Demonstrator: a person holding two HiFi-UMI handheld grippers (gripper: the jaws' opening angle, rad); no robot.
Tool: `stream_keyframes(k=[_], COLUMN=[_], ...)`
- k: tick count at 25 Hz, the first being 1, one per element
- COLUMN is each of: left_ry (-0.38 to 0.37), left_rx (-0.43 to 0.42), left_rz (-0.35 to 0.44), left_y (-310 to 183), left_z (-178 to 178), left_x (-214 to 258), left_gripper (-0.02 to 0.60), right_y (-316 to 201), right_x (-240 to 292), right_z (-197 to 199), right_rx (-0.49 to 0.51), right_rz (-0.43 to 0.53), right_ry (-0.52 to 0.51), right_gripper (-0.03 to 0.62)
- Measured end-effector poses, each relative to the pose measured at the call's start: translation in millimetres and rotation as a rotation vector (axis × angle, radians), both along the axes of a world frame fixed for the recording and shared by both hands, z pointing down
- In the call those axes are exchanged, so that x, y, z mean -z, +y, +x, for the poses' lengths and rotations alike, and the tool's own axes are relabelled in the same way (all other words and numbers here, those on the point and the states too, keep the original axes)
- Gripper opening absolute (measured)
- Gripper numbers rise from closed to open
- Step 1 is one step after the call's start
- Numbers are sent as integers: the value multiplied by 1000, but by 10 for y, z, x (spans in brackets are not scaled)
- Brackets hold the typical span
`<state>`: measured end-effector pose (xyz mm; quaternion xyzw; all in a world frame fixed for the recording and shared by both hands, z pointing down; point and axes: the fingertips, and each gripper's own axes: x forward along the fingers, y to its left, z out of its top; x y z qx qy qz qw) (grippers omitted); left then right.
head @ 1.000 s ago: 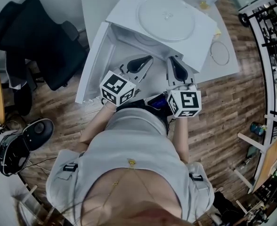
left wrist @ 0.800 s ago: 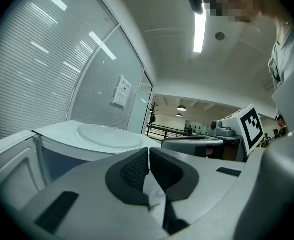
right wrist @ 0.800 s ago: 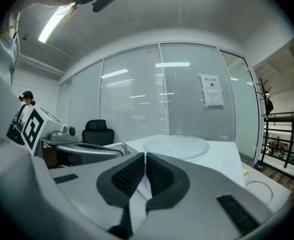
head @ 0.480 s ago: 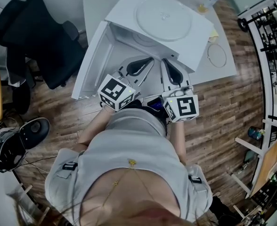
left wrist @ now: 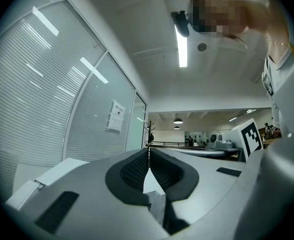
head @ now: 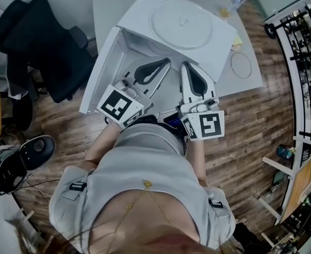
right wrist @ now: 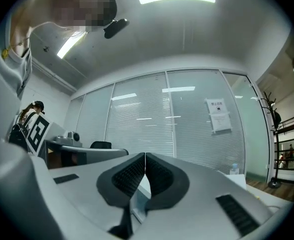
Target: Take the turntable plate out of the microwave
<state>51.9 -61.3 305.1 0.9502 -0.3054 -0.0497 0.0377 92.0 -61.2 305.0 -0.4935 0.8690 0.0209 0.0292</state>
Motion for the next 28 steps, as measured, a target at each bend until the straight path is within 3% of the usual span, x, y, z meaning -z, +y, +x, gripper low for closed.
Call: stream_keyframes(k=[8,28], left_ry=[-27,-16], left_rx=[12,-7], left_rz=[32,-62], left_y=[-20,-75], left_z=[-12,25], left_x=[219,6], left_gripper=[34,34], right_y=[36,-31], right_x=[312,115], right_z=[-41,-30], right_rx=[6,0], right_rz=[42,-31], right_ry=[31,6], right_gripper=[20,15])
